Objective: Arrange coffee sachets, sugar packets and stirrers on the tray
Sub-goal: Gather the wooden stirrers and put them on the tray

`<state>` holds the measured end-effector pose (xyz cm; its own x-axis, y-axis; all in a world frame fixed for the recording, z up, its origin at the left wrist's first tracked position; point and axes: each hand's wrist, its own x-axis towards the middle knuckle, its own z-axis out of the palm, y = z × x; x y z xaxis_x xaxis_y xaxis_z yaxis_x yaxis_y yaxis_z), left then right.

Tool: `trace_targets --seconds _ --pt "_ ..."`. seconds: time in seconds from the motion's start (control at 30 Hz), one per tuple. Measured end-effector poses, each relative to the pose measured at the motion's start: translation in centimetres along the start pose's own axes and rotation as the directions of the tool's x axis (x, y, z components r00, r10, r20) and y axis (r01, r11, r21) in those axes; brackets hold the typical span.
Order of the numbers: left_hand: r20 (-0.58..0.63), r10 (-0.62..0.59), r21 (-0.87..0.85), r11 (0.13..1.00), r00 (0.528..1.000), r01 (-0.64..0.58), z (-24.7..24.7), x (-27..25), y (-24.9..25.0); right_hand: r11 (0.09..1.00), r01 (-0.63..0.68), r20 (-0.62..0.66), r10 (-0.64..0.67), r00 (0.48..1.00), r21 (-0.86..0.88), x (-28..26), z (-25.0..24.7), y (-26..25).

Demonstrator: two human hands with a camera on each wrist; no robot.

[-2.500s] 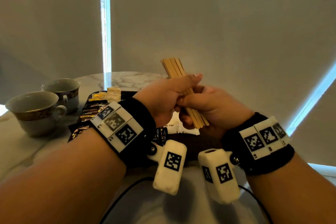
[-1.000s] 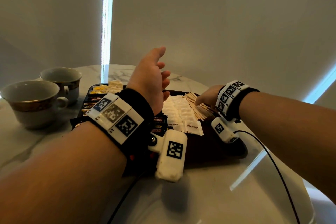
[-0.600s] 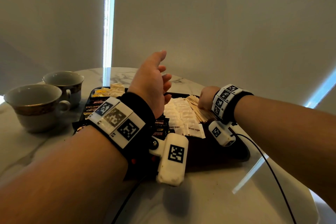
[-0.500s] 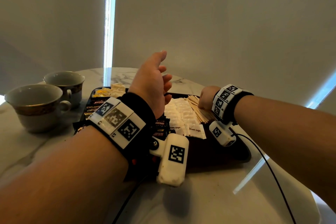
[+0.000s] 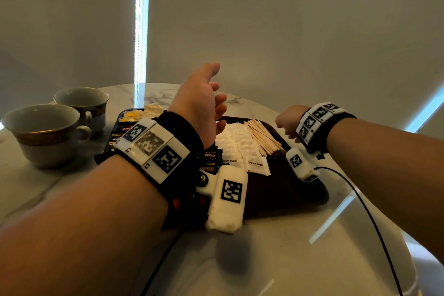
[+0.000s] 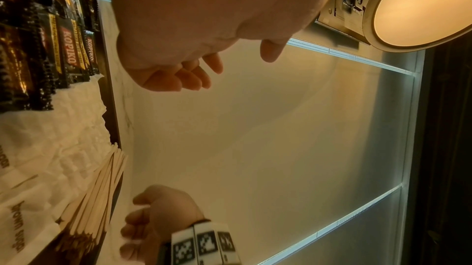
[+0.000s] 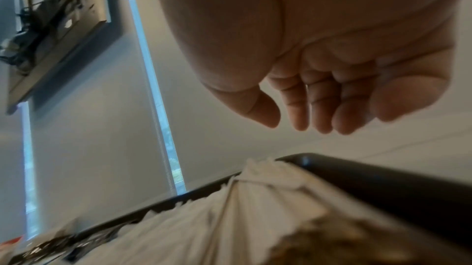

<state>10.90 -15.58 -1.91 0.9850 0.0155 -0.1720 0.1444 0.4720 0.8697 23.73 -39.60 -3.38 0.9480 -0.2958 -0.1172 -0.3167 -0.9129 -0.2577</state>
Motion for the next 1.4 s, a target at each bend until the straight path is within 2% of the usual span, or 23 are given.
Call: trace_targets --seconds 0.07,0.13,0.2,0.27,0.4,0.6,0.8,1.03,1.23,1.4 --pt "0.005 -0.020 0.006 1.000 1.000 0.020 0.0 0.0 -0.1 0.992 -0.099 0.063 0.094 0.994 0.072 -0.6 -0.3 1.6" --pt "0.028 -0.046 0.007 0.999 0.999 0.046 0.1 -0.1 -0.2 0.989 -0.140 0.192 0.129 0.973 0.045 -1.0 -0.3 3.3" --pt "0.071 -0.087 0.006 0.996 0.994 0.087 0.3 -0.3 -0.4 0.987 -0.160 0.322 0.147 0.935 0.014 -1.4 -0.2 4.6" --pt "0.130 -0.133 0.025 0.991 0.982 0.131 0.6 -0.5 -0.8 0.993 -0.100 0.346 0.116 0.931 -0.063 -1.9 -0.2 5.5" --pt "0.185 -0.183 0.102 0.981 0.966 0.167 1.4 -0.9 -1.9 0.969 0.051 0.301 0.025 0.953 -0.243 -2.4 0.2 7.2" --pt "0.168 -0.198 0.158 0.972 0.966 0.172 1.5 -0.8 -2.5 0.919 0.069 0.219 0.019 0.976 -0.388 -1.9 0.7 8.7" --pt "0.194 -0.244 0.226 0.953 0.950 0.199 1.8 -0.6 -3.3 0.954 -0.062 0.143 0.107 0.984 -0.292 -1.3 -0.1 10.2" --pt "0.233 -0.364 0.341 0.899 0.902 0.275 2.0 -0.4 -4.5 0.947 -0.169 0.086 0.198 0.976 -0.273 -1.3 -1.1 11.7" --pt "0.162 -0.333 0.421 0.874 0.929 0.240 1.5 0.6 -5.4 0.969 -0.227 0.049 0.232 0.971 -0.093 -0.7 -0.6 11.6" --pt "0.054 -0.305 0.427 0.868 0.951 0.254 -0.3 2.1 -5.2 0.967 -0.225 0.028 0.223 0.974 0.117 0.7 1.2 8.7"
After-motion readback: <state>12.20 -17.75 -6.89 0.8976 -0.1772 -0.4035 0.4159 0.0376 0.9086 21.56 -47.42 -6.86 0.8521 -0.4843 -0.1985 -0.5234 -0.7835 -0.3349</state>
